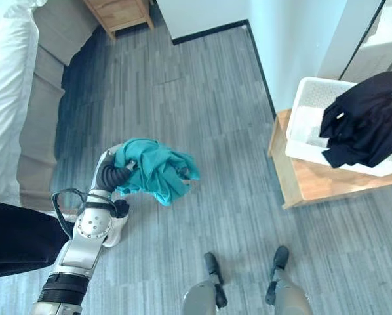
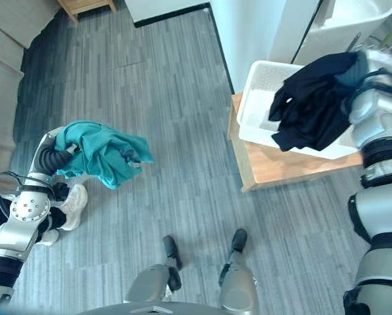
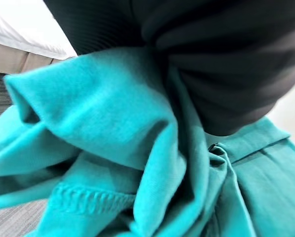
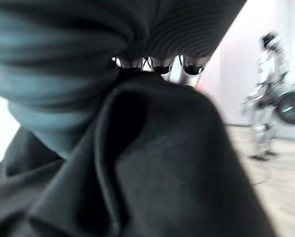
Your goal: Pick up bed clothes into laundry basket.
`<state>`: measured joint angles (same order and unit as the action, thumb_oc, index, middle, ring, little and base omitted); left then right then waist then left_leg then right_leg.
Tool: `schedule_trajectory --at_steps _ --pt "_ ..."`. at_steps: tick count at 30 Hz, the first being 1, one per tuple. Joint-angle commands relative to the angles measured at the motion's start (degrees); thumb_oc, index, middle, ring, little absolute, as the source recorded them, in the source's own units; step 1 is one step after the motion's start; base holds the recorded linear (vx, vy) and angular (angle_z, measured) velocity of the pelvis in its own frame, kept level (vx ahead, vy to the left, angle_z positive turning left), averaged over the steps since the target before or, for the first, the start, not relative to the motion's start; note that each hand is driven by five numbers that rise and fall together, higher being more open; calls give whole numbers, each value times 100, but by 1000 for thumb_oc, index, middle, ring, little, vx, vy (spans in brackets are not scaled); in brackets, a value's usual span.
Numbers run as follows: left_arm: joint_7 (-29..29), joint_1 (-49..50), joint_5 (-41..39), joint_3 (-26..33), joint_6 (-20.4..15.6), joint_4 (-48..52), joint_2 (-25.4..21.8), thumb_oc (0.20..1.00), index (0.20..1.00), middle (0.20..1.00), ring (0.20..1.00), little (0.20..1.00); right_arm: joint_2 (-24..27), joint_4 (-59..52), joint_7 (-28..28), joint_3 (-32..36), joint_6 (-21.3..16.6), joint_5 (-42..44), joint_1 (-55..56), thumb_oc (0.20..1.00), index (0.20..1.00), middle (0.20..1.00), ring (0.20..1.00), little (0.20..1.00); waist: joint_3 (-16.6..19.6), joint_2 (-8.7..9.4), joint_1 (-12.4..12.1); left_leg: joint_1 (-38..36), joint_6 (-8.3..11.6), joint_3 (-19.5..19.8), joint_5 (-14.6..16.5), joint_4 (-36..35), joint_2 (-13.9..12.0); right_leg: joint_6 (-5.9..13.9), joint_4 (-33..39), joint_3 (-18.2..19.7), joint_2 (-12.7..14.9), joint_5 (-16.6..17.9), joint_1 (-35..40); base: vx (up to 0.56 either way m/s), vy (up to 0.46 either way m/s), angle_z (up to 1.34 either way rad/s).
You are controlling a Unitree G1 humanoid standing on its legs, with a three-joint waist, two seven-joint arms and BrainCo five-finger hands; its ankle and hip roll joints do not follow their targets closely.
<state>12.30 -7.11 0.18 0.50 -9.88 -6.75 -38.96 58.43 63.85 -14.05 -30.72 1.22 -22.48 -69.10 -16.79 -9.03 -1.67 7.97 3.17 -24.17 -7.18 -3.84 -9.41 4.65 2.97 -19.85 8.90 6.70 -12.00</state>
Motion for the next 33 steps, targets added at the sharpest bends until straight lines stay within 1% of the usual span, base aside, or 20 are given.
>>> schedule_trajectory --at_steps 1,6,7,8,11,13,18,19,20,21,22,23,25,26,28,29,30,31,32,33 --pt "288 -324 -221 349 -467 530 -293 200 200 200 200 200 281 -6 -487 -691 19 -5 -1016 200 200 200 200 200 165 233 67 -39 1004 251 -774 -116 -461 335 203 512 8 0 -342 -28 -11 -12" --pt "271 -358 -191 256 -513 620 -238 200 200 200 200 200 249 121 -489 -855 -28 56 -1191 200 200 200 200 200 127 130 -27 164 1013 487 -826 -116 -355 350 203 598 -1 45 -581 -46 -16 -17" --pt "276 -406 -243 216 -553 633 -216 200 200 200 200 200 173 274 -465 -851 -32 161 -1288 1000 1000 1000 1000 1000 117 107 -69 237 1051 595 -831 -116 -313 393 203 615 24 71 -667 -20 -3 -6" --pt "277 -413 -245 215 -557 626 -212 200 200 200 200 200 171 288 -466 -869 -38 166 -1308 1000 1000 1000 1000 1000 129 104 -67 253 1049 596 -833 -116 -310 394 203 615 27 73 -683 -36 16 -2" --pt "331 -476 -262 98 -560 585 -82 200 200 200 200 200 -14 472 -531 -805 -36 363 -1392 1000 1000 1000 1000 1000 107 58 -156 364 1145 955 -909 -116 -244 442 203 665 20 76 -781 -14 26 -5" --pt "329 -459 -243 56 -555 584 -26 200 200 200 200 200 -111 431 -549 -764 -35 420 -1348 1000 1000 1000 1000 1000 92 49 -156 341 1168 1050 -932 -116 -260 442 203 653 14 65 -746 3 16 -9" --pt "157 -630 -273 -141 -573 767 27 200 200 200 200 200 -154 32 -565 -571 -12 498 -1112 1000 1000 1000 1000 1000 73 84 -4 73 1135 854 -827 -116 -346 421 203 646 8 43 -569 21 49 0" --pt "50 -752 -302 -224 -576 950 28 200 200 200 200 200 -150 -388 -595 -499 13 410 -900 1000 1000 1000 1000 1000 99 118 142 -116 1081 662 -709 -116 -386 388 203 691 -22 28 -467 50 47 0" --pt "48 -752 -303 -232 -571 955 20 200 200 200 200 200 -141 -416 -592 -466 27 403 -864 1000 1000 1000 1000 1000 86 127 126 -140 1082 651 -703 -116 -387 388 203 700 -25 26 -450 89 100 -6" --pt "-8 -915 -323 -277 -565 1132 65 200 200 200 200 200 -178 -980 -700 -150 83 366 -441 1000 1000 1000 1000 1000 130 209 269 -375 1010 469 -516 -116 -394 383 203 767 -43 24 -322 64 68 -10" --pt "-12 -981 -320 -262 -563 1228 121 200 200 200 200 200 -248 -1381 -762 72 80 408 -162 1000 1000 1000 1000 1000 151 229 379 -455 973 405 -426 -116 -404 383 203 803 -54 26 -280 74 85 -15" --pt "-27 -1030 -294 -283 -534 1332 122 200 200 200 200 200 -324 -1977 -818 518 121 411 369 1000 1000 1000 1000 1000 173 306 426 -559 929 360 -339 -116 -396 384 203 845 -64 30 -222 54 46 -15" --pt "49 -1205 -105 -182 -433 1526 343 200 200 200 200 200 -809 -3307 -865 1454 54 609 1638 1000 1000 1000 1000 1000 225 347 750 -738 869 220 -164 -116 -421 386 203 948 -105 51 -146 62 37 -27" --pt "79 -1259 -3 -266 -371 1570 407 200 200 200 200 200 -1146 -4062 -805 2039 16 606 2581 1000 1000 1000 1000 1000 281 438 810 -841 837 170 -93 -116 -419 397 203 988 -115 66 -94 62 22 -31" --pt "144 -1400 292 -351 -267 1539 652 200 200 200 200 200 -1833 -4844 -489 2409 -205 584 4073 1000 1000 1000 1000 1000 359 529 1024 -1022 802 26 34 -116 -419 386 203 1071 -151 99 -23 45 25 -38" --pt "149 -1441 450 -364 -218 1516 711 200 200 200 200 200 -2049 -4924 -301 2402 -294 574 4580 1000 1000 1000 1000 1000 385 552 1128 -1090 787 -12 72 -116 -420 381 203 1115 -169 122 -7 30 20 -45" --pt "154 -1428 459 -393 -217 1517 709 200 200 200 200 200 -2059 -4965 -287 2438 -288 564 4645 1000 1000 1000 1000 1000 403 564 1104 -1102 786 -19 76 -116 -417 383 203 1120 -168 120 1 59 41 -52" --pt "177 -1489 826 -437 -146 1481 740 200 200 200 200 200 -2410 -4917 20 2280 -441 509 5492 1000 1000 1000 1000 1000 488 606 1264 -1256 789 -141 101 -116 -416 392 203 1198 -199 143 39 44 36 -51" --pt "178 -1489 827 -442 -146 1480 740 200 200 200 200 200 -2412 -4921 21 2285 -440 508 5500 1000 1000 1000 1000 1000 490 609 1256 -1259 789 -146 102 -116 -415 392 203 1203 -200 144 39 66 52 -47" --pt "236 -1567 1054 -422 -116 1418 714 200 200 200 200 200 -2571 -4752 204 2140 -503 523 5813 1000 1000 1000 1000 1000 526 616 1371 -1332 791 -223 111 -116 -410 393 197 1235 -217 170 47 47 52 -46"
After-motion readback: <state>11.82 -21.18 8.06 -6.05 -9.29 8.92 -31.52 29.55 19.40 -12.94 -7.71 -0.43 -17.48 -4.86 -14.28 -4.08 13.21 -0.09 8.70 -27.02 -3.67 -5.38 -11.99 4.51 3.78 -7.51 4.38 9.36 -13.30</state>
